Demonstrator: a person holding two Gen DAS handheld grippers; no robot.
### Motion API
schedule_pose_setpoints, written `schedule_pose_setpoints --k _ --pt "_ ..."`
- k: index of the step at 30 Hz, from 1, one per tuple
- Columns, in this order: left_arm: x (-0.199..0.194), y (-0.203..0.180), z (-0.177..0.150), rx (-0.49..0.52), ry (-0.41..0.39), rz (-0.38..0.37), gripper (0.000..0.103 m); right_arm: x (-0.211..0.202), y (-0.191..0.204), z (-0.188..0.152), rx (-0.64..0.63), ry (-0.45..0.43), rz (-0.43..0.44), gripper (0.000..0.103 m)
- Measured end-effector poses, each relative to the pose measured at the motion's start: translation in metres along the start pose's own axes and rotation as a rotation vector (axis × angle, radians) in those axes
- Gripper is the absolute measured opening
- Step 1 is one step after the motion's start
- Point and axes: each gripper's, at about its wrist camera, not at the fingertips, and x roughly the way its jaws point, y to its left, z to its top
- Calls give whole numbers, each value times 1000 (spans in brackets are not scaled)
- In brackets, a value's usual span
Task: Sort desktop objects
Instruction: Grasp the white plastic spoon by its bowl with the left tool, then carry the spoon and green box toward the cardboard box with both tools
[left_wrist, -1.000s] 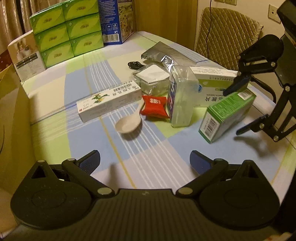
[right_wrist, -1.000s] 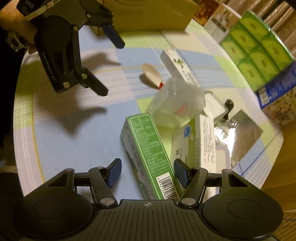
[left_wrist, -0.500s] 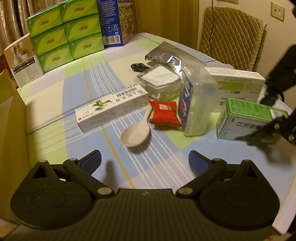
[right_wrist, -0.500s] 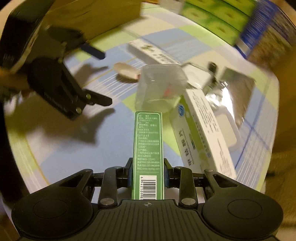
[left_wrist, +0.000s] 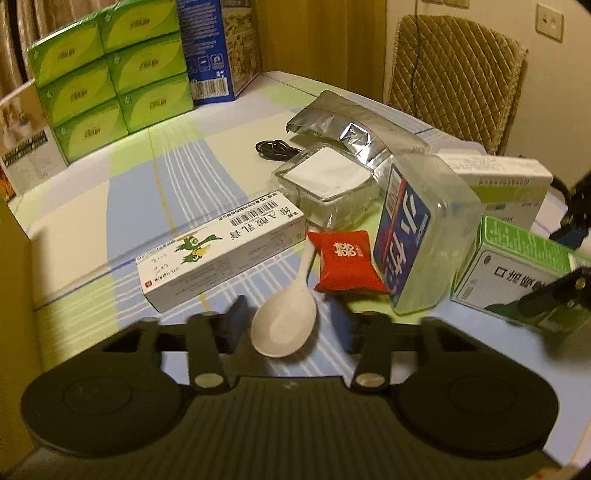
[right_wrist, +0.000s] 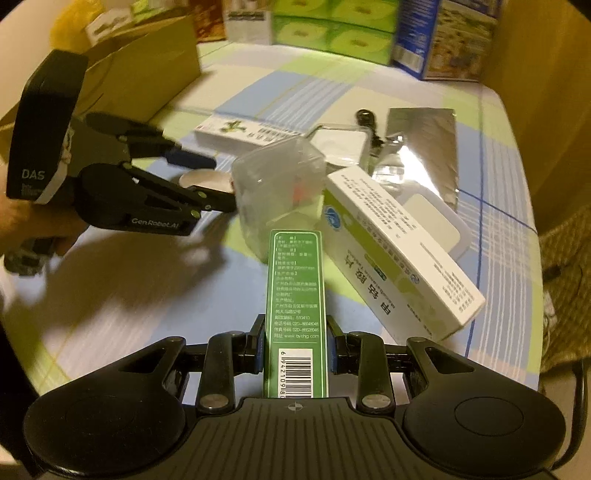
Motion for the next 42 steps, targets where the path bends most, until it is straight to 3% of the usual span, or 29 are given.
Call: schedule_pose_setpoints --k 9,15,25,34,42 --pt "-46 -26 -29 -94 88 33 27 -17 15 -23 179 -40 -59 27" --pt "-78 -50 -58 -122 52 50 27 -31 32 -48 220 -79 -94 28" --pt "-75 -55 -68 -62 -12 85 28 -27 33 -59 236 -103 -109 28" --pt "-76 -46 -74 -96 -35 63 33 -22 29 -58 258 -112 -98 28" --pt "-76 -50 -73 -92 -28 57 28 -20 27 -58 277 -124 -98 28"
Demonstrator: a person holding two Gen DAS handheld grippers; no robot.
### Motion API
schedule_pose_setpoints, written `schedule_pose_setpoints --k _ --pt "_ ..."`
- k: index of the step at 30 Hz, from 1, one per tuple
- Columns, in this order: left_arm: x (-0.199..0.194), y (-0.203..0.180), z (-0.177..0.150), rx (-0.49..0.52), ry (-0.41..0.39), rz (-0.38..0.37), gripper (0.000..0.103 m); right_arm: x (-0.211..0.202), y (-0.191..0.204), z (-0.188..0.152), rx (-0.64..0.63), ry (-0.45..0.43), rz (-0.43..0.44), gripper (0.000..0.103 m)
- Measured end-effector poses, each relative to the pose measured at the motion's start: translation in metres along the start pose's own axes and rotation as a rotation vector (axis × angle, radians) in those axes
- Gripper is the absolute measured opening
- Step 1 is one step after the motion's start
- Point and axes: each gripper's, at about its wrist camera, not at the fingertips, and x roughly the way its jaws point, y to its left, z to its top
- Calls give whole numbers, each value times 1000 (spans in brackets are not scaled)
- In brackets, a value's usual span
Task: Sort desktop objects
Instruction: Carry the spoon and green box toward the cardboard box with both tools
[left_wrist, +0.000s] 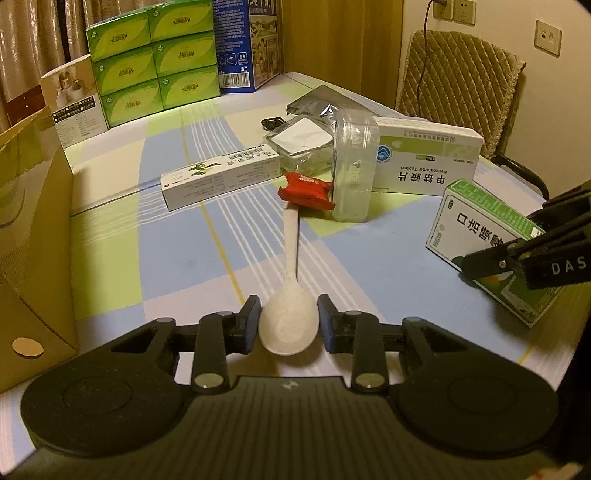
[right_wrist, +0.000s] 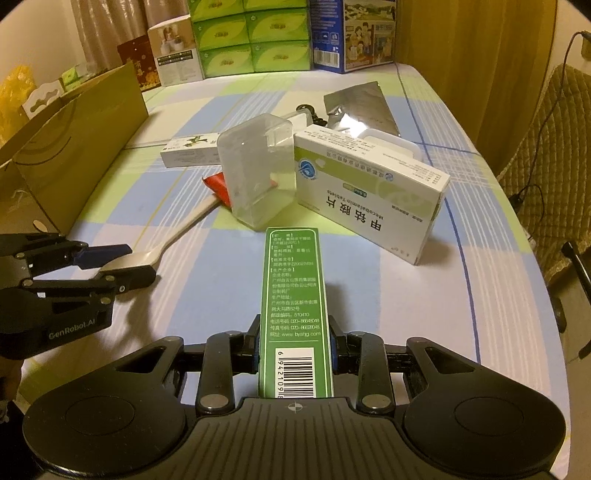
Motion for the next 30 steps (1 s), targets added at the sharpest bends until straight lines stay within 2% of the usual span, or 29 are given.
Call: schedule_pose_setpoints --k 7,11,22,30 --pt "-10 -5 -1 -15 16 -40 28 -3 2 -1 -4 -6 -8 28" --pt "-23 -5 1 -46 8 -40 28 -14 3 -2 12 -23 -21 28" --pt "-73 2 4 -140 -43 -7 28 -51 23 3 12 -85 9 28" --pt "-125 39 37 -165 -132 103 28 -76 68 49 -48 -184 97 28"
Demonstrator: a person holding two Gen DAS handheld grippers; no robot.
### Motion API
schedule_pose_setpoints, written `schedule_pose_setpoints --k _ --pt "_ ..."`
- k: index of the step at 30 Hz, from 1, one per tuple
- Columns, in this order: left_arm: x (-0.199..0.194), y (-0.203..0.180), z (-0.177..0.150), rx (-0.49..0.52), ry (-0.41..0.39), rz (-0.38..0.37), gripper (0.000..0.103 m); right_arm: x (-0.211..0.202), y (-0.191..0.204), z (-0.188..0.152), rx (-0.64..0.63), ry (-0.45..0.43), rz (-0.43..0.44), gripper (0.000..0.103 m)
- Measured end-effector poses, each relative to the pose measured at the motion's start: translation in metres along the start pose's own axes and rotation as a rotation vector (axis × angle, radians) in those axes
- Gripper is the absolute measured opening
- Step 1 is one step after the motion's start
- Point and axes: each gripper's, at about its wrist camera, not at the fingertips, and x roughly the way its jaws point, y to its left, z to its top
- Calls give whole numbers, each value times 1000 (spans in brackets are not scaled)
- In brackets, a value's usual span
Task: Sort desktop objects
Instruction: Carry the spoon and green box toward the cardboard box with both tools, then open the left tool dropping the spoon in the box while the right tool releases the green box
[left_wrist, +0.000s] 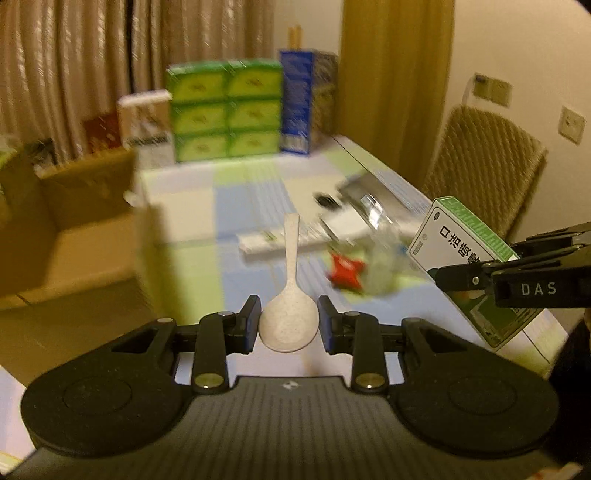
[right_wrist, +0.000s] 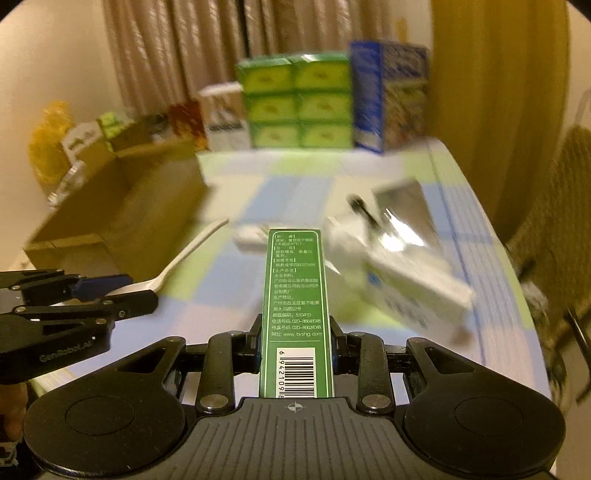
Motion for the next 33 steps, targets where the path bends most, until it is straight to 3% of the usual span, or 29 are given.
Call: schedule_pose_setpoints --k 8,14,18,25,33 --pt "-44 83 37 -32 -59 164 28 18 85 76 -99 -86 160 28" --pt "-46 154 43 -75 -45 252 28 65 154 112 -138 -69 252 28" --pt "-32 191 39 -101 -21 276 28 104 185 123 -152 -35 276 28" --pt "-2 222 24 -126 17 272 28 158 209 127 -165 17 280 28" --pt "8 232 12 -141 18 273 32 178 215 122 -171 44 283 28"
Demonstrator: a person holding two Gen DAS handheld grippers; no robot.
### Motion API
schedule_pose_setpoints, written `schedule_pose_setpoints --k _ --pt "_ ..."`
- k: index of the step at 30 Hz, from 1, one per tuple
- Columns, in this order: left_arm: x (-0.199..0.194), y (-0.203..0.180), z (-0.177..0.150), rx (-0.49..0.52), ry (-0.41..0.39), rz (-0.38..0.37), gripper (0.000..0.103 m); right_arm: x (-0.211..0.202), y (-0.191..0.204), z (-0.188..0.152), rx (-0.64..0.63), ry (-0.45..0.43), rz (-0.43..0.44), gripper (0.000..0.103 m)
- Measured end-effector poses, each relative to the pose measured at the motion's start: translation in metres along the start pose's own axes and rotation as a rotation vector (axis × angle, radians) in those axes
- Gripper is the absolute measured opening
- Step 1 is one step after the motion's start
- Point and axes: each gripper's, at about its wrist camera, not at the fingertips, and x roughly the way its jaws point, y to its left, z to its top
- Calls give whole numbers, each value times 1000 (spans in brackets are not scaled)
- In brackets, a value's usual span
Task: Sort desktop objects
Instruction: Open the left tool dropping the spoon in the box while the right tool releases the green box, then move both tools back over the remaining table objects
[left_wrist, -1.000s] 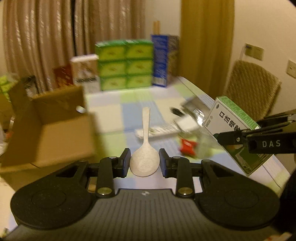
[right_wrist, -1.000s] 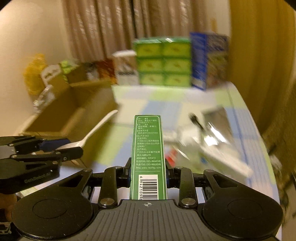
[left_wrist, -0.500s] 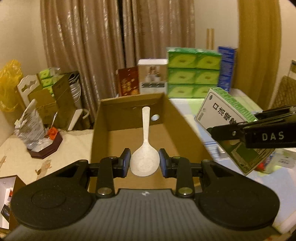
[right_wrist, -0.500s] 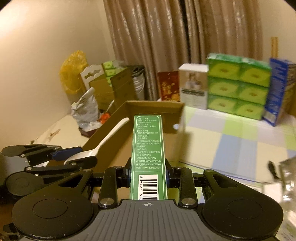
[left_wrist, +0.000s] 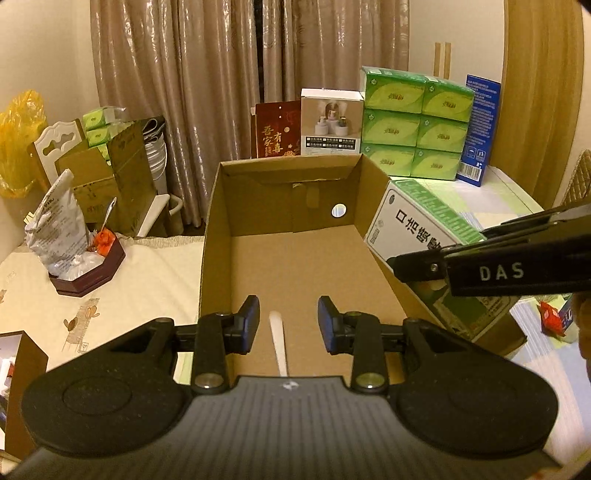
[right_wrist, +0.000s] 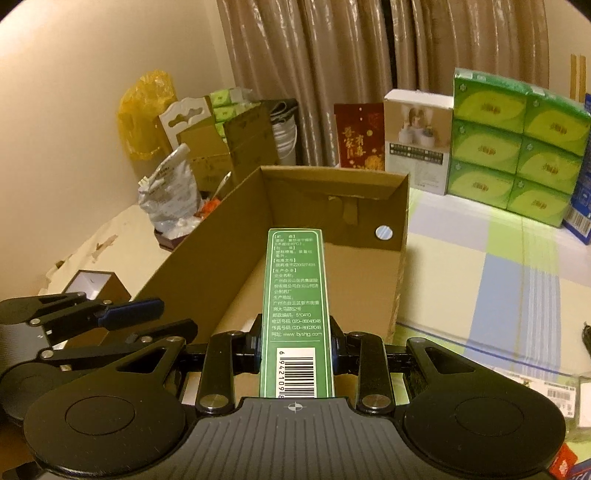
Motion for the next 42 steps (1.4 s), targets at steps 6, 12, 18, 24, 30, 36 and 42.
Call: schedule_pose_setpoints --k 6,12,18,24,30,36,42 --pt "-5 3 -5 -11 -15 5 36 8 3 -2 -4 -5 20 28" --pt "-22 1 -3 -22 -49 6 42 -11 -1 1 -2 -66 14 37" --pt "-46 -12 -2 -40 -84 0 56 -56 -13 -11 16 -117 -13 50" --pt "-76 -34 -5 -54 -109 -19 74 -109 -28 -34 54 -145 -57 61" --pt "-100 -69 -14 -50 -128 -65 90 -157 -50 -76 86 -149 -132 74" --pt "-117 -113 -24 -21 -127 -128 101 -199 -91 -126 169 -115 -228 83" --pt "-119 -161 -28 44 -123 -196 101 -238 -132 -169 226 -91 -326 88"
